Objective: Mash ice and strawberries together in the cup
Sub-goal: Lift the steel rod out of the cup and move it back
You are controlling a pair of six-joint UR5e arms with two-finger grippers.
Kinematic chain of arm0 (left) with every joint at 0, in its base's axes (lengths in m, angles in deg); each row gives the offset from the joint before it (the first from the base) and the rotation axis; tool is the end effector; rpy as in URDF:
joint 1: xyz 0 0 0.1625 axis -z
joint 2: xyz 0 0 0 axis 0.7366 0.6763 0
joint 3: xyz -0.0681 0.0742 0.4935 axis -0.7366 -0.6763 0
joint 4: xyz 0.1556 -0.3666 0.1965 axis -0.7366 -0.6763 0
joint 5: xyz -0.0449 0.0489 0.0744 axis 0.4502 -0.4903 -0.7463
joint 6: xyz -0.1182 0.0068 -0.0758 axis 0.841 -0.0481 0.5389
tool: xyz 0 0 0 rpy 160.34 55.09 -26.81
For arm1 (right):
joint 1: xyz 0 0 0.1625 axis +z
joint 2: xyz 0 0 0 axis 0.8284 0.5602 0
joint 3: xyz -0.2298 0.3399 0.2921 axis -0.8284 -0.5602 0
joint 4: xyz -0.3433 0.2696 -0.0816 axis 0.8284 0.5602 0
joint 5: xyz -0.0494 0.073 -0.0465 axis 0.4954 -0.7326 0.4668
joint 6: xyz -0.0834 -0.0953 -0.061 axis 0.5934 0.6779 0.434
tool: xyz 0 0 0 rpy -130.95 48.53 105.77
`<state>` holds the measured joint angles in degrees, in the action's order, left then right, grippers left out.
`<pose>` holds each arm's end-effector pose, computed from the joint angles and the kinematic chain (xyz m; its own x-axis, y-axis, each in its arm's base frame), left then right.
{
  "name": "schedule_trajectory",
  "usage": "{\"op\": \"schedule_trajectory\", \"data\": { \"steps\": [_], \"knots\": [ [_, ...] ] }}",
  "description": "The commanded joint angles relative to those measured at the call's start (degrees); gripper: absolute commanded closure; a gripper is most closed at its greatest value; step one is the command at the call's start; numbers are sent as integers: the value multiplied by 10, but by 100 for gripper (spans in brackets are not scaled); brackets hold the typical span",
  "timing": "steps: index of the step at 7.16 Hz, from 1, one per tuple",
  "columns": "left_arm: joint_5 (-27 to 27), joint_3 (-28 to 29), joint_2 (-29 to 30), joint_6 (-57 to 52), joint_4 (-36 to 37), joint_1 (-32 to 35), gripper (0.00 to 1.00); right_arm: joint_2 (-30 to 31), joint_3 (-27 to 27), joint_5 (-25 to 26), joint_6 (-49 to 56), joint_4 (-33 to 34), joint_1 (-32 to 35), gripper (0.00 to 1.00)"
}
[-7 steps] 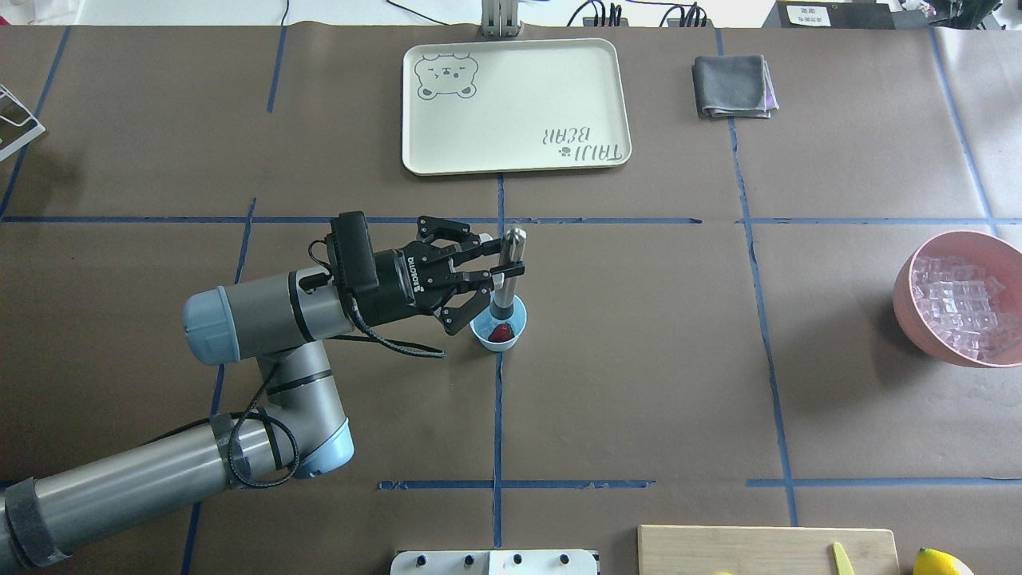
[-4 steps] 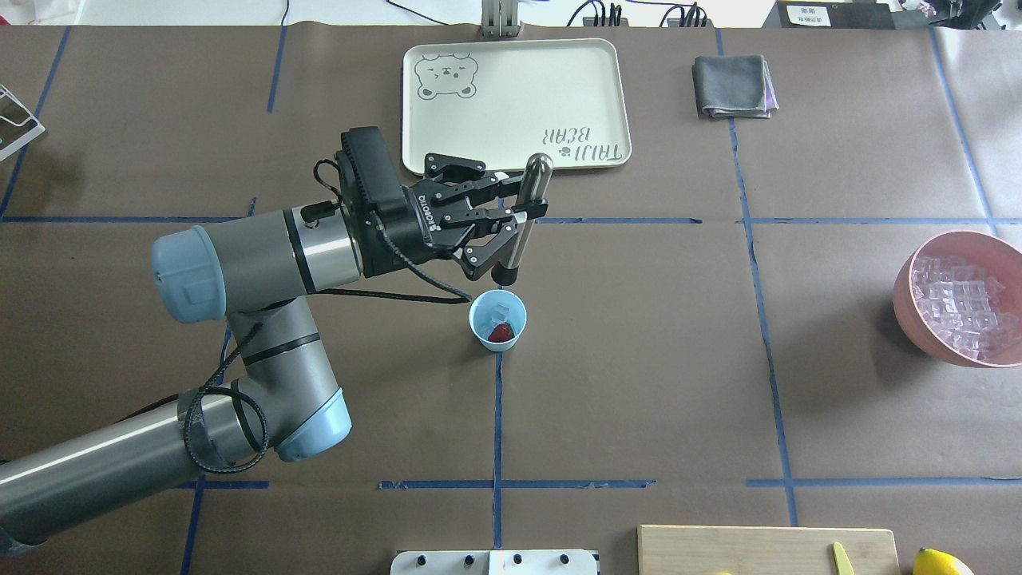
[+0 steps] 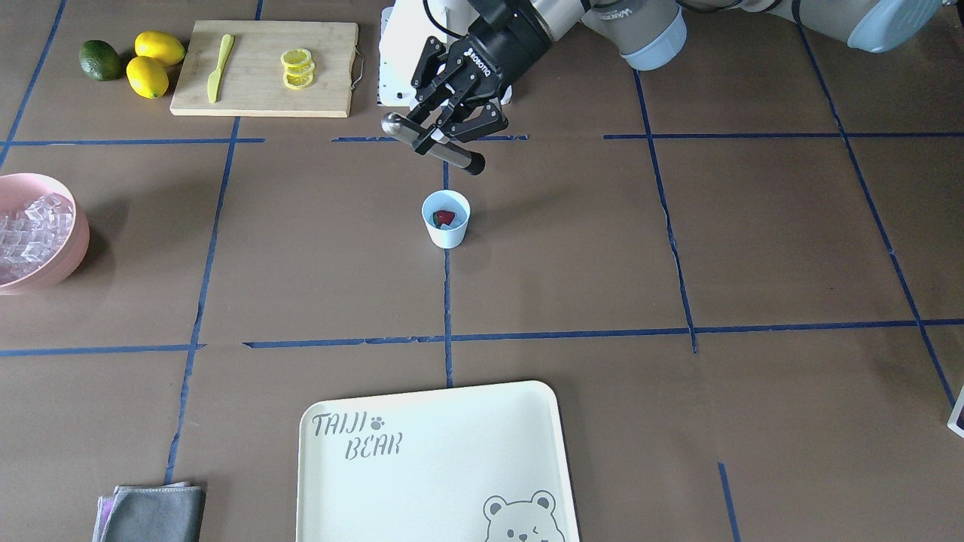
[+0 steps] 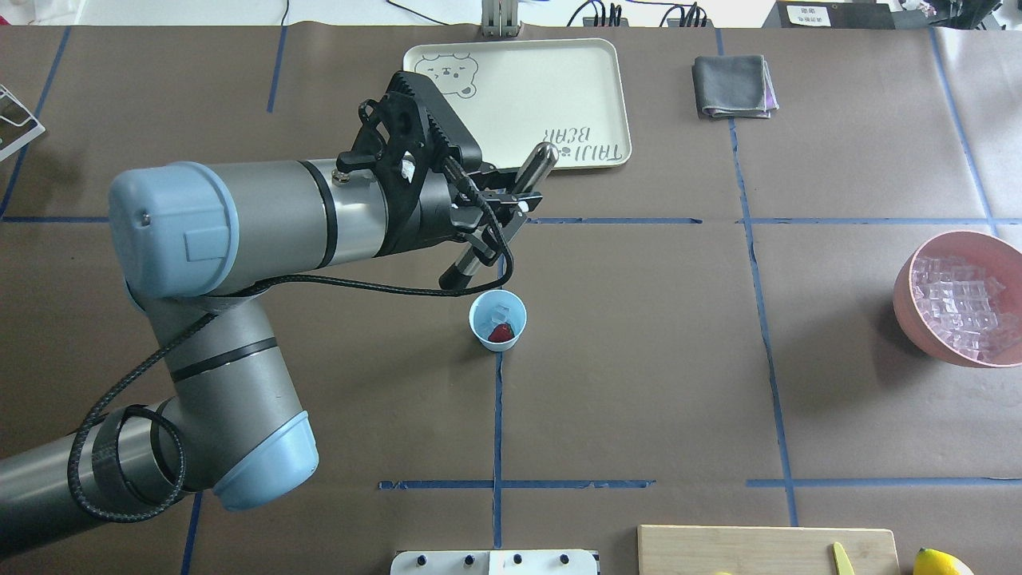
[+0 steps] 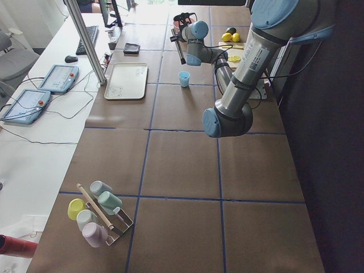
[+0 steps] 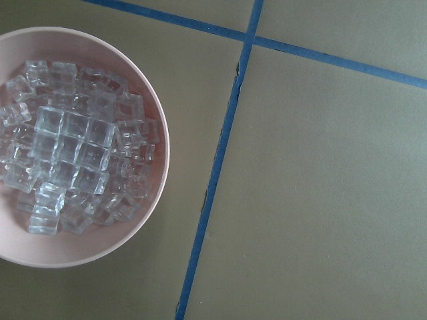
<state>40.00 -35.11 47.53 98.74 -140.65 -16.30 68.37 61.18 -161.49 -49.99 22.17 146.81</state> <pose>0.5152 -0.4554 0.1195 0.4094 0.8241 -0.3914 0.2005 0.3373 0.9198 0.0452 -0.3984 0.7296 0.7205 -0.2294 0.6544 0.1765 0.9733 0.1469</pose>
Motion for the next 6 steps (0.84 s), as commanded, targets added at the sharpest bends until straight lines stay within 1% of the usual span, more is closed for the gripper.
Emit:
{"op": "schedule_trajectory", "data": {
  "steps": [1,2,3,5,6],
  "knots": [
    [0,-21,0,0,202,12,100,1,-1,0,0,0,0,1],
    [-1,-32,-8,0,274,24,100,1,0,0,0,0,0,1],
    [4,-63,-47,-1,342,36,100,1,0,0,0,0,0,1],
    [96,-64,-51,0,451,107,100,0,0,0,0,0,0,1],
    [130,-63,-71,7,495,143,100,0,0,0,0,0,0,1]
  ]
}}
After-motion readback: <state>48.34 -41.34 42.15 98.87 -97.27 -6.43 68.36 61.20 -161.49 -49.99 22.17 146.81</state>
